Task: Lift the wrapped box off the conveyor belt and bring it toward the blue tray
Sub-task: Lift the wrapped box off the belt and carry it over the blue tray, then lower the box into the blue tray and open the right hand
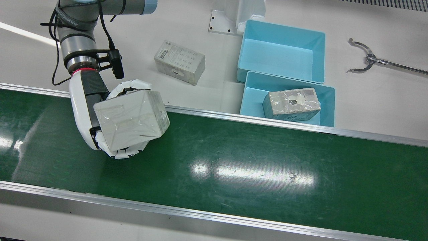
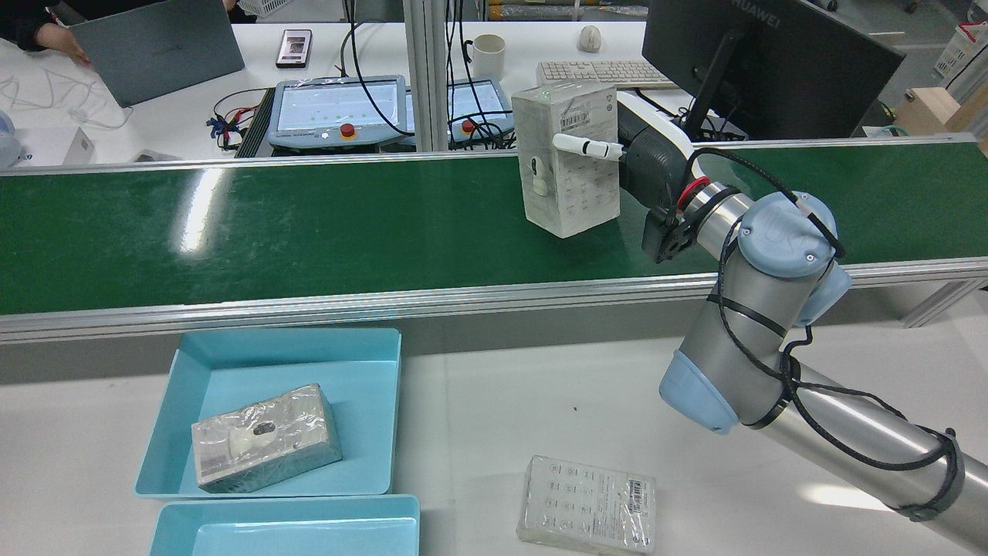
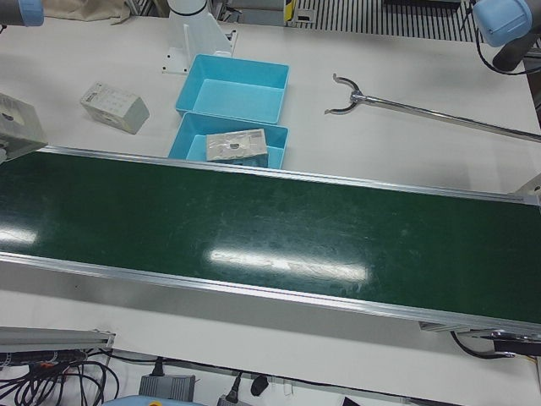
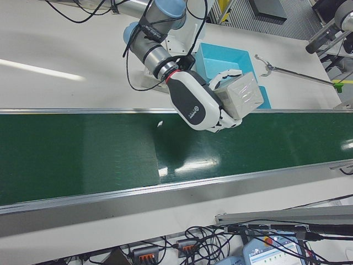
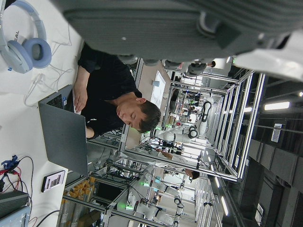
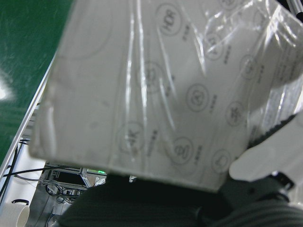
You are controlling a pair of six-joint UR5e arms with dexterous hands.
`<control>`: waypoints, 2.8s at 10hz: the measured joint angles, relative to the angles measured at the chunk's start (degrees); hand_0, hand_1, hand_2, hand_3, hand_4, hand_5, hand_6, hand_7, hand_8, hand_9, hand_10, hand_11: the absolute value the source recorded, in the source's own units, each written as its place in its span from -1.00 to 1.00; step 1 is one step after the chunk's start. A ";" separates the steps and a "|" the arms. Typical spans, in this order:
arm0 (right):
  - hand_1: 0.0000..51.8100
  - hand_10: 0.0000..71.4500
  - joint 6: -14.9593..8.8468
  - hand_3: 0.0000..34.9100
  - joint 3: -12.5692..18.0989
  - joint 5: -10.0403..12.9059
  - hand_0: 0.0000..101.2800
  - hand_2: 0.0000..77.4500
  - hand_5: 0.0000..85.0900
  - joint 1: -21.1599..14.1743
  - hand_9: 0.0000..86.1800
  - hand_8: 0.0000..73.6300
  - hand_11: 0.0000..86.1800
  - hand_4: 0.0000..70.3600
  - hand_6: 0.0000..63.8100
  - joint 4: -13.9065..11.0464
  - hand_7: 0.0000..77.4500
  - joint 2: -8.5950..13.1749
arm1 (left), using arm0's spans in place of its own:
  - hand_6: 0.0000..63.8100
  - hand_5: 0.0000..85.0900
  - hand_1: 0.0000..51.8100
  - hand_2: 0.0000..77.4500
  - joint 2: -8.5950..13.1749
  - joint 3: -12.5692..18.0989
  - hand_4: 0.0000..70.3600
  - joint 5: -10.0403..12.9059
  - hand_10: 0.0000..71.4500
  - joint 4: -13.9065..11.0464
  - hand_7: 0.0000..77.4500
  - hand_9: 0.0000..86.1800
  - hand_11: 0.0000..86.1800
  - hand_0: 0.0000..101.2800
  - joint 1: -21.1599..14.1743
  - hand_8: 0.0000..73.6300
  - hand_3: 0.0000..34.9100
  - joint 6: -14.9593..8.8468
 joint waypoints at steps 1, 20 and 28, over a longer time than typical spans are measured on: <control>-0.98 0.22 -0.41 -1.00 1.79 2.72 -0.19 -0.23 0.31 -2.42 -0.06 0.51 0.18 -0.55 0.21 -0.15 0.03 0.91 | -1.00 -0.97 -1.00 -0.99 0.00 0.00 -1.00 0.00 -1.00 0.00 -1.00 -1.00 -1.00 -1.00 0.00 -1.00 -1.00 0.00; -0.98 0.13 -9.98 -1.00 -1.23 12.63 -0.07 -0.21 0.31 -27.39 -0.10 0.61 0.29 -0.52 0.30 -0.91 0.00 13.32 | -1.00 -0.97 -1.00 -0.99 0.00 0.00 -1.00 0.00 -0.98 0.00 -1.00 -1.00 -1.00 -1.00 0.00 -1.00 -1.00 0.00; -0.98 -0.97 -9.59 -0.72 3.63 12.64 -0.04 -0.21 -0.13 -27.60 -0.35 0.19 -0.46 -0.78 0.30 -0.99 0.00 9.39 | -1.00 -0.97 -1.00 -0.99 0.00 0.00 -1.00 0.00 -0.98 0.00 -1.00 -1.00 -1.00 -1.00 0.00 -1.00 -1.00 0.00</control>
